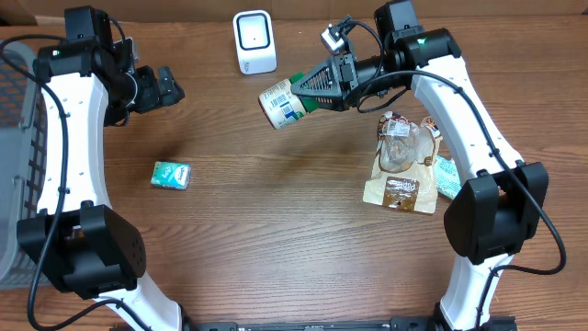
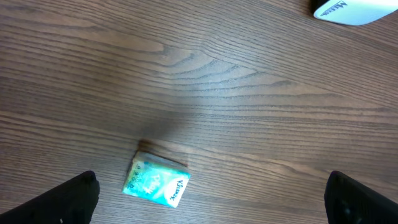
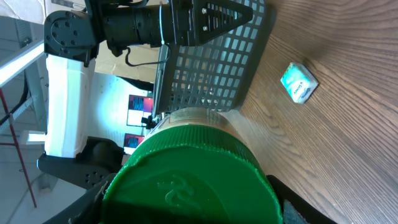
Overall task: Scan the item barcode
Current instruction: 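Lift the jar and move it toward the white scanner, then hold the jar in front of the white scanner, then carry the jar right and set it beside the bread bag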
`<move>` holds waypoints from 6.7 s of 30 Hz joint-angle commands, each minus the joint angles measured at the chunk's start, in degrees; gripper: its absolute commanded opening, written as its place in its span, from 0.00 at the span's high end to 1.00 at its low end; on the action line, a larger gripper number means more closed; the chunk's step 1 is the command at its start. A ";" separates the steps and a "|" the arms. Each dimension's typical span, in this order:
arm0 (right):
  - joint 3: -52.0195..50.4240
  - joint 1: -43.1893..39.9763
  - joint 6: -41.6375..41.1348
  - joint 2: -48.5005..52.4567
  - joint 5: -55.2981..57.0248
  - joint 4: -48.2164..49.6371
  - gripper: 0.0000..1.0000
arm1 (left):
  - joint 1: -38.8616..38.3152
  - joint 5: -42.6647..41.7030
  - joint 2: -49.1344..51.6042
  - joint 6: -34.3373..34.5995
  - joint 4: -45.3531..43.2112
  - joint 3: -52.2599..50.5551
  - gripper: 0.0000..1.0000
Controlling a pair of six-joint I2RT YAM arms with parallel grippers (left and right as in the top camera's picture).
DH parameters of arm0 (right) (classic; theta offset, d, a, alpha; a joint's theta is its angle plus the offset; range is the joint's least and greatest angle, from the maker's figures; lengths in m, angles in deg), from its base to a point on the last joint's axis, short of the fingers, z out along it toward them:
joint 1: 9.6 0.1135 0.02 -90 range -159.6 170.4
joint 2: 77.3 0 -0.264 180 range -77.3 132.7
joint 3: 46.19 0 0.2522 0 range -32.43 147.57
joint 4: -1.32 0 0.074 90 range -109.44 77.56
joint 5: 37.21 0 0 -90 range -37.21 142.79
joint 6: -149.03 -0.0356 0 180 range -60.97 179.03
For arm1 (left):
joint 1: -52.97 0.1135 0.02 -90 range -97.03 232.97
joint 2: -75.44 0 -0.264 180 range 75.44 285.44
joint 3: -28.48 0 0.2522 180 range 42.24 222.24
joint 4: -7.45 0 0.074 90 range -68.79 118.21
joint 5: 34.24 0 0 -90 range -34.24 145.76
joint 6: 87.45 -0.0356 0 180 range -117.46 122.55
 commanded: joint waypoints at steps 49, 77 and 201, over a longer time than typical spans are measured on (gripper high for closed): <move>-0.83 15.67 49.96 17.59 84.72 78.58 0.58 | -0.11 0.13 -0.24 -0.55 0.04 1.18 0.00; -0.83 15.69 62.88 20.92 82.47 85.94 0.59 | -0.11 0.13 -0.24 -0.55 0.04 1.18 0.01; 5.42 -3.15 5.25 0.07 68.87 -17.29 0.00 | -0.11 0.13 -0.24 -0.55 0.04 1.18 0.01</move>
